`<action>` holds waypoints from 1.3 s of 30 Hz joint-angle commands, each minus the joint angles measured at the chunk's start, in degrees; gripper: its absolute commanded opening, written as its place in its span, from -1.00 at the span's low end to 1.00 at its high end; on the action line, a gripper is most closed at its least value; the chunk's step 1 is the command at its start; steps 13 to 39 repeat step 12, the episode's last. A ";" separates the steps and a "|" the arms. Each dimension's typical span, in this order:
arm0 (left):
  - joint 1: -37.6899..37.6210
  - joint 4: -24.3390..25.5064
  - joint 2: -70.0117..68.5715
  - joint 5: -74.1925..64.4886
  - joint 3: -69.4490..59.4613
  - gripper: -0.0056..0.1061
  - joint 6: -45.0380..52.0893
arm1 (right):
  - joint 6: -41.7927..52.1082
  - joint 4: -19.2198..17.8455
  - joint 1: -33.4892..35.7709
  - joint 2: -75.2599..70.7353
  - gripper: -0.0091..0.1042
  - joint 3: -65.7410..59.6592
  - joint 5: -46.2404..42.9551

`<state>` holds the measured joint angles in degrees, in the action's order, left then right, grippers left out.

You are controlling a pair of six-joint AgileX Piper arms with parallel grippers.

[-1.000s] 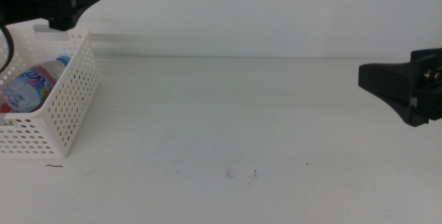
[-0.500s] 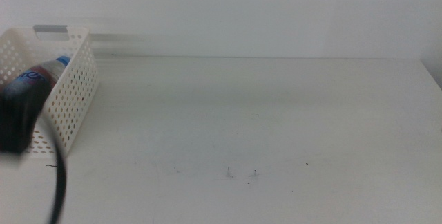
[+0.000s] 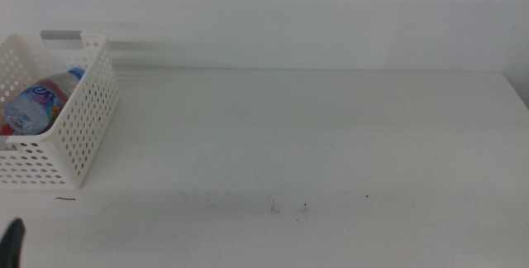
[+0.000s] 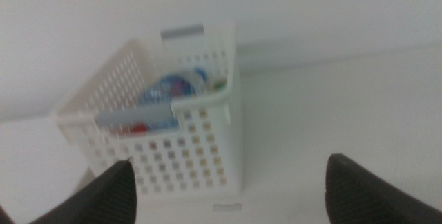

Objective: Use arms to grab the bottles and put them into the dustbin to the left of the table.

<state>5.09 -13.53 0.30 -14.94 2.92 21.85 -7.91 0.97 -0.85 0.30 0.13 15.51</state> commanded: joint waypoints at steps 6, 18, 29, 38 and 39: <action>0.07 -0.19 -0.30 3.25 -2.92 0.78 -0.50 | 0.26 -1.40 -0.39 -0.30 0.77 -0.13 -6.00; 0.07 -0.31 -0.30 3.38 -2.92 0.78 -0.50 | 0.26 -1.40 -0.39 -0.30 0.77 -0.13 -6.28; 0.07 -0.31 -0.30 3.38 -2.92 0.78 -0.50 | 0.26 -1.40 -0.39 -0.30 0.77 -0.13 -6.28; 0.07 -0.31 -0.30 3.38 -2.92 0.78 -0.50 | 0.26 -1.40 -0.39 -0.30 0.77 -0.13 -6.28; 0.07 -0.31 -0.30 3.38 -2.92 0.78 -0.50 | 0.26 -1.40 -0.39 -0.30 0.77 -0.13 -6.28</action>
